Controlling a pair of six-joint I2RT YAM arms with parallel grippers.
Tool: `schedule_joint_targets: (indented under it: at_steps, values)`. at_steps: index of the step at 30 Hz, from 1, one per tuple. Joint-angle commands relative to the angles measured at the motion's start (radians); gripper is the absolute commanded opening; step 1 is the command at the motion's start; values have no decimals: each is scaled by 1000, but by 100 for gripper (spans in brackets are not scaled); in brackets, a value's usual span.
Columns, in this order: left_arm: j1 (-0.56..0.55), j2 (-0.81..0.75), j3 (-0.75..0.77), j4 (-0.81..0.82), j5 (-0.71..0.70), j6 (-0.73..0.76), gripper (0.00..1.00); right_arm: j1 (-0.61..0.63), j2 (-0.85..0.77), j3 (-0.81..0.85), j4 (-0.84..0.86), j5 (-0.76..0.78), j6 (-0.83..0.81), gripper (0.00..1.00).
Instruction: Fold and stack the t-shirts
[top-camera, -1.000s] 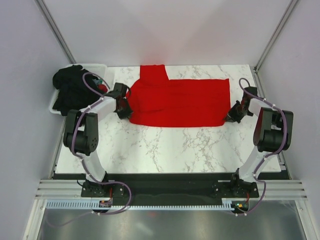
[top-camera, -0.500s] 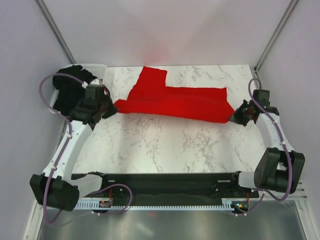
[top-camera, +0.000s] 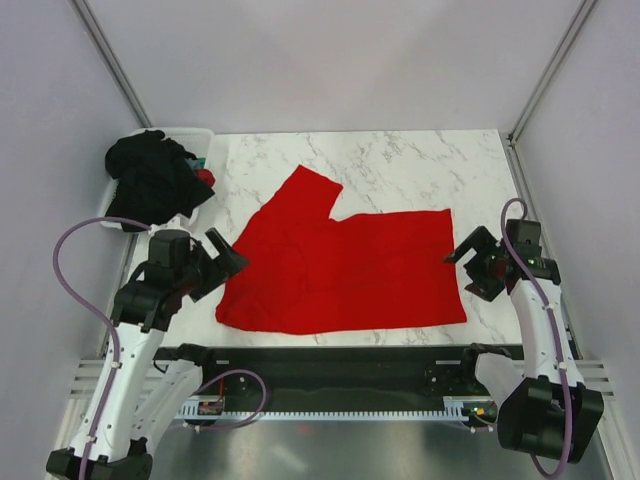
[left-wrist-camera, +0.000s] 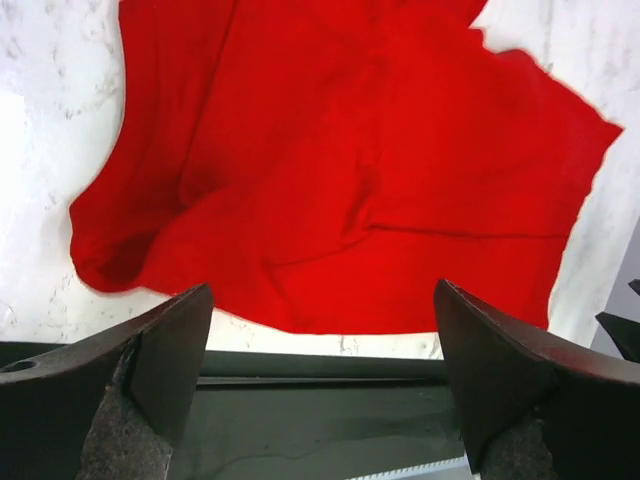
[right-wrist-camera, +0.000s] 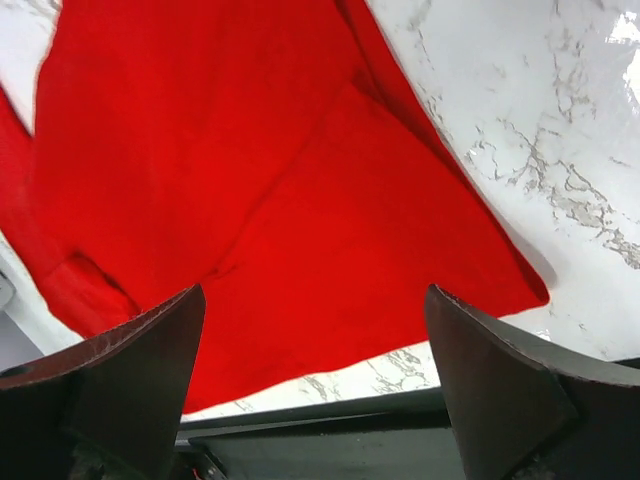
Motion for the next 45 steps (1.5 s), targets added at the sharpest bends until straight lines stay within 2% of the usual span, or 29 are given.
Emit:
schedule_joint_targets:
  at_steps: [1, 5, 8, 11, 13, 15, 16, 18, 20, 22, 23, 27, 30, 36, 42, 45]
  values:
    - [0, -6, 81, -54, 19, 8, 100, -2, -30, 79, -34, 32, 11, 98]
    - [0, 49, 122, -9, -21, 71, 100, -2, -53, 111, -13, 30, -41, 98]
    - [0, 174, 168, 67, -32, 145, 100, 7, -40, 110, 13, 20, -67, 98]
    - [-3, 360, 259, 171, -39, 222, 97, 29, -31, 95, 48, 19, -92, 98]
    - [-5, 520, 352, 241, -39, 269, 96, 41, -39, 70, 93, -36, -101, 98]
    - [-6, 634, 458, 275, -42, 295, 94, 58, -62, 18, 176, -67, -85, 98]
    - [-8, 735, 486, 329, -41, 298, 93, 64, -68, -7, 214, -131, -63, 98]
    - [-11, 829, 556, 396, -35, 311, 91, 93, -85, -85, 335, -173, -39, 98]
    - [-15, 992, 613, 508, 17, 331, 87, 147, -92, -152, 439, -191, -14, 98]
    - [-25, 1113, 734, 552, 43, 360, 85, 193, -102, -191, 493, -147, 3, 98]
    - [-31, 1230, 782, 574, 47, 375, 84, 243, -117, -230, 548, -129, 24, 98]
    - [-55, 1464, 1062, 562, 28, 453, 84, 348, -209, -353, 680, 0, 109, 98]
    - [-68, 1601, 1194, 562, -10, 490, 86, 440, -301, -453, 757, 109, 141, 98]
    - [-71, 1799, 1430, 526, 7, 486, 90, 475, -353, -514, 843, 111, 161, 98]
    - [-71, 1888, 1462, 516, 37, 417, 90, 474, -194, -505, 923, 77, 164, 98]
    - [-72, 1905, 1471, 500, 70, 383, 85, 474, -172, -507, 941, 69, 167, 98]
